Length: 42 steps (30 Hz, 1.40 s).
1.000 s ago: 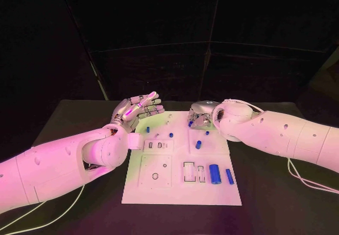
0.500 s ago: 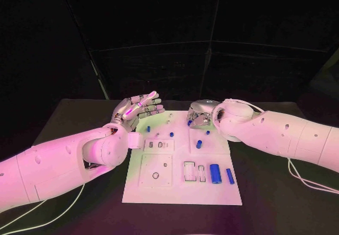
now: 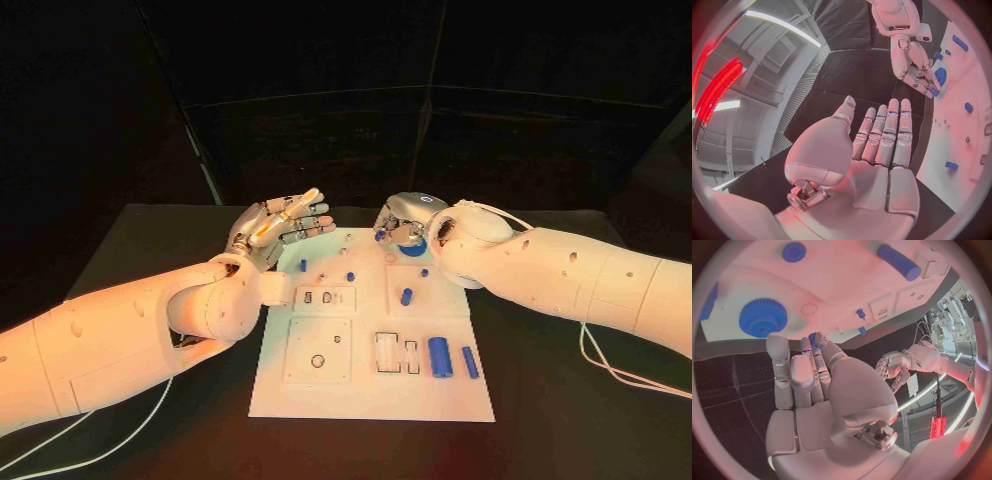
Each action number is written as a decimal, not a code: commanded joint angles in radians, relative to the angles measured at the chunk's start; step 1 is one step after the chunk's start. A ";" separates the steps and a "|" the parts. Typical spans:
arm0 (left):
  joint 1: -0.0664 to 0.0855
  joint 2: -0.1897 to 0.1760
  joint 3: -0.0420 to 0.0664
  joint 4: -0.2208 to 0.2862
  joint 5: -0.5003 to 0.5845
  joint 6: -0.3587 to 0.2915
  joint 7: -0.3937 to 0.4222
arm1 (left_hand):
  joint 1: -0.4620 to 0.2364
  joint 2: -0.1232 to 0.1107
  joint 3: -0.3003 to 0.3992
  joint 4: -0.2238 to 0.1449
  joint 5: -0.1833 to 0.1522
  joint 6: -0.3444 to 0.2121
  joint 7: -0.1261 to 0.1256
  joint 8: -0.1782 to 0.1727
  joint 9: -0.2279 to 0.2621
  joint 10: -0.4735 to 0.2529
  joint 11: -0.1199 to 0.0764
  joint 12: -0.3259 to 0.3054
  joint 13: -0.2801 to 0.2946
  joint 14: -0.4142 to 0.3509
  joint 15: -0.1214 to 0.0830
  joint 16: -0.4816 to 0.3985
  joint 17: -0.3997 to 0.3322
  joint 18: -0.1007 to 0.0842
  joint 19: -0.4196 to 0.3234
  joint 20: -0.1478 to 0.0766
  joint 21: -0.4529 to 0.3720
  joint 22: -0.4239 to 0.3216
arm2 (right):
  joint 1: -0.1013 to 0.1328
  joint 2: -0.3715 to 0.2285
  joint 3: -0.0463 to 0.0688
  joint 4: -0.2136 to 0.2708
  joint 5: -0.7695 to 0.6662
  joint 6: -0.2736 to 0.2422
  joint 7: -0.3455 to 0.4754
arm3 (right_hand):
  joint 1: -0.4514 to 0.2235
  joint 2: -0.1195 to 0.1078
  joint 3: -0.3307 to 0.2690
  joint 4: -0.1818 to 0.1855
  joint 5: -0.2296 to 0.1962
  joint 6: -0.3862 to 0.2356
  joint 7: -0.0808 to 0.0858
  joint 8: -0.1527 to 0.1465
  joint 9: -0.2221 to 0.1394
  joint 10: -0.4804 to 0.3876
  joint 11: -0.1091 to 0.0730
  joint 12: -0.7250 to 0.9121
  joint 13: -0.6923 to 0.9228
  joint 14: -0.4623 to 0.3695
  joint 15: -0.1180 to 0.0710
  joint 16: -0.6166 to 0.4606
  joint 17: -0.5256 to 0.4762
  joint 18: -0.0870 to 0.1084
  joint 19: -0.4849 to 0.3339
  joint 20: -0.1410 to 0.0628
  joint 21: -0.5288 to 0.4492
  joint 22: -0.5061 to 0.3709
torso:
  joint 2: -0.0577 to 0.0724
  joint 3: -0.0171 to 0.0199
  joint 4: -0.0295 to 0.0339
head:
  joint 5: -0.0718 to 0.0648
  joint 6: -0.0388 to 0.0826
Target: Assemble the parts on the task board
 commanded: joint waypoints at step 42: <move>0.013 0.002 0.001 -0.009 -0.002 0.003 0.009 | 0.004 -0.001 -0.002 -0.009 -0.002 -0.006 0.022 -0.009 -0.002 -0.007 0.005 -0.011 -0.001 0.005 0.003 -0.007 -0.002 0.012 0.008 0.002 -0.008 -0.004 | 0.002 0.194 0.001 -0.207 0.066 0.030 0.035 | -0.056 -0.043 0.090 0.008 -0.004 -0.013 0.012 -0.014 -0.003 -0.016 0.014 -0.021 -0.004 0.015 0.002 0.024 0.006 -0.010 -0.012 0.005 0.031 0.023 | 0.008 -0.0016 0.0062 | 0.008 0.005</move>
